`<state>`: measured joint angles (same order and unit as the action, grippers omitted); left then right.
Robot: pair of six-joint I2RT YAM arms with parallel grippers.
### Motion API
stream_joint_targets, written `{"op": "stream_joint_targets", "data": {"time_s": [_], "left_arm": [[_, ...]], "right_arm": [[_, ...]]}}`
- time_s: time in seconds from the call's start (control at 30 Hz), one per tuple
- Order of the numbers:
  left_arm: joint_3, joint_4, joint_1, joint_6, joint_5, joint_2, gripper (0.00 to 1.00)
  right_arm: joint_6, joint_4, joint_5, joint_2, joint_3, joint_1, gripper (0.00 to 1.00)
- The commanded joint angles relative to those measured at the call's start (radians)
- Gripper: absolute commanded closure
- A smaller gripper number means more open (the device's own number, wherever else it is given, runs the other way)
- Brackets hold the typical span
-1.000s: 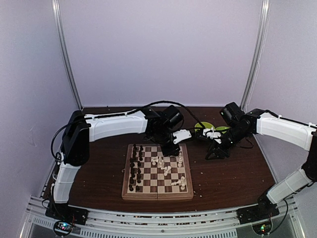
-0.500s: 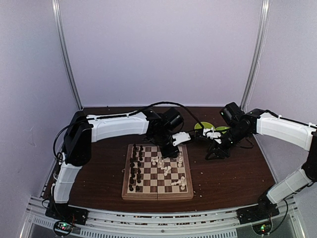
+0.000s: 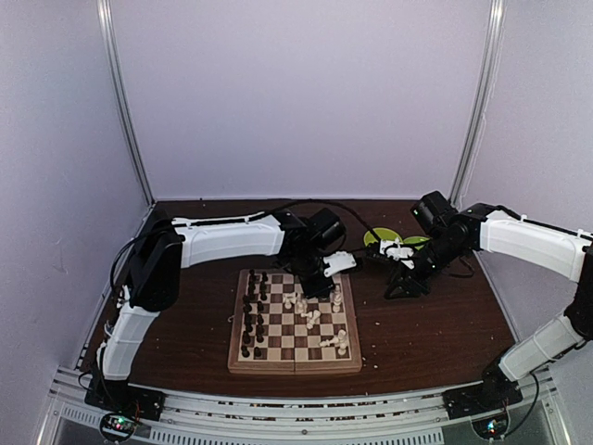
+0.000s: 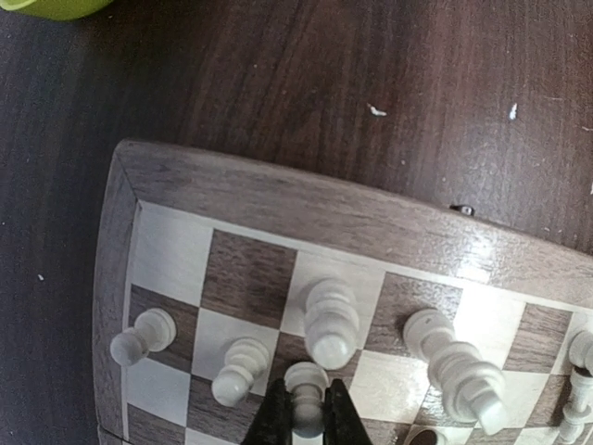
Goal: Set up the chess pieces on the board
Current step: Place the pawn at f2.
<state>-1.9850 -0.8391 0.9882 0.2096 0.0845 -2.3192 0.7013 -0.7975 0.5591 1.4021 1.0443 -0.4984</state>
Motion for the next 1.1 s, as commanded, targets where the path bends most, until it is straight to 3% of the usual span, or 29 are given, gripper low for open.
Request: {"op": "stream_joint_targets", "data": {"time_s": [0.0, 0.7, 0.9, 1.07], "left_arm": [[-0.028, 0.001, -0.005, -0.006, -0.031, -0.020, 0.95], [-0.025, 0.002, -0.007, -0.030, 0.010, 0.009, 0.76], [0.041, -0.014, -0.008, -0.055, -0.065, 0.141, 0.69], [0.205, 0.023, -0.010, -0.108, -0.085, 0.323, 0.65]], "right_arm": [[0.004, -0.010, -0.007, 0.006, 0.022, 0.005, 0.61], [0.009, -0.020, -0.007, 0.013, 0.025, 0.004, 0.61], [0.009, -0.021, -0.006, 0.010, 0.026, 0.005, 0.61], [0.008, -0.023, 0.000, 0.012, 0.027, 0.004, 0.60]]}}
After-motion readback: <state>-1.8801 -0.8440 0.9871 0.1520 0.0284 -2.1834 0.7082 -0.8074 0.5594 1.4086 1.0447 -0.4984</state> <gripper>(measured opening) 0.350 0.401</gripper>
